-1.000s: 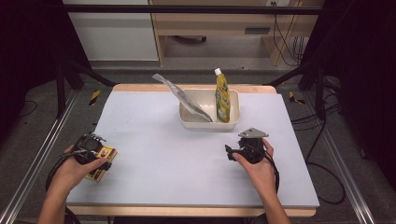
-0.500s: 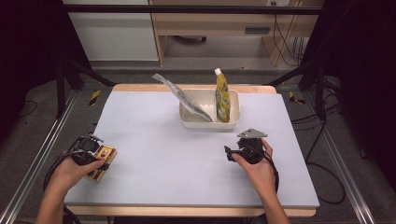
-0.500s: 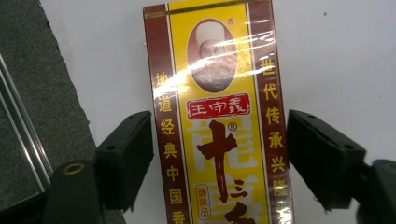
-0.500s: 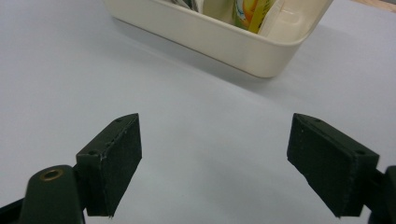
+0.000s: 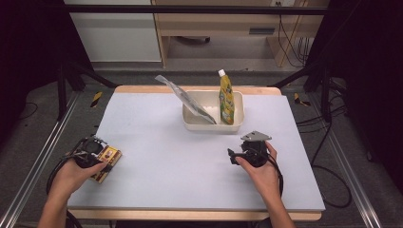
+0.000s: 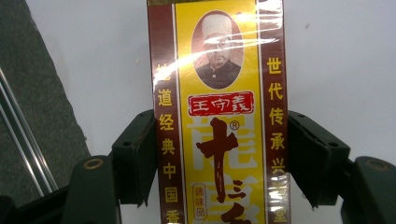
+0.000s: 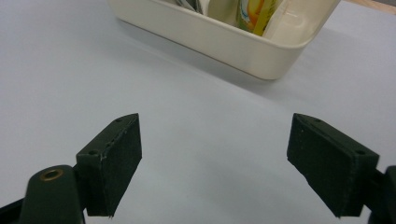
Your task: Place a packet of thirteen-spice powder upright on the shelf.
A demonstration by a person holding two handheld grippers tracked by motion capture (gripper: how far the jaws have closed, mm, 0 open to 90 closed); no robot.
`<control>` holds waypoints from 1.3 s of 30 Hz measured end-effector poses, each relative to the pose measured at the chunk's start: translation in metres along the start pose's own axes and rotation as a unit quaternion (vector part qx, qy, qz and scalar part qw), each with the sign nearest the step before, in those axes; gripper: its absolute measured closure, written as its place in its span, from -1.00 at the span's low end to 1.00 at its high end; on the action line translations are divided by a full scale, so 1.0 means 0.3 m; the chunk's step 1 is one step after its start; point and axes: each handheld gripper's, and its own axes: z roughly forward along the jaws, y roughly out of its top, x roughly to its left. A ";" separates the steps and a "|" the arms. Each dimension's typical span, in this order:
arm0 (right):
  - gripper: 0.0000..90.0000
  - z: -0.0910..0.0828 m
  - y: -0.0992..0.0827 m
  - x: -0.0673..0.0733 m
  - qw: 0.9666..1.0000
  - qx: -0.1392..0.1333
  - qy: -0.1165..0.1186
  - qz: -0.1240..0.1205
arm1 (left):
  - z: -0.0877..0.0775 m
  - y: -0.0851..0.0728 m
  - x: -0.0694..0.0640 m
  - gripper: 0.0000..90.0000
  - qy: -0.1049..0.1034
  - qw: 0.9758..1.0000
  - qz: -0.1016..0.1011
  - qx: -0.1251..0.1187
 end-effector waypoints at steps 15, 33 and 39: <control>-0.49 0.006 0.026 0.066 0.999 -0.014 0.026 -0.013 | -0.021 0.186 -0.244 -0.29 -0.033 0.981 0.168 -0.086; -0.25 0.014 0.044 0.088 0.994 -0.029 0.095 0.042 | -0.012 0.309 -0.532 -0.29 -0.035 0.950 0.272 -0.150; -0.14 0.030 0.063 0.128 0.989 -0.038 0.135 0.054 | -0.018 0.290 -0.555 -0.29 -0.021 0.945 0.279 -0.171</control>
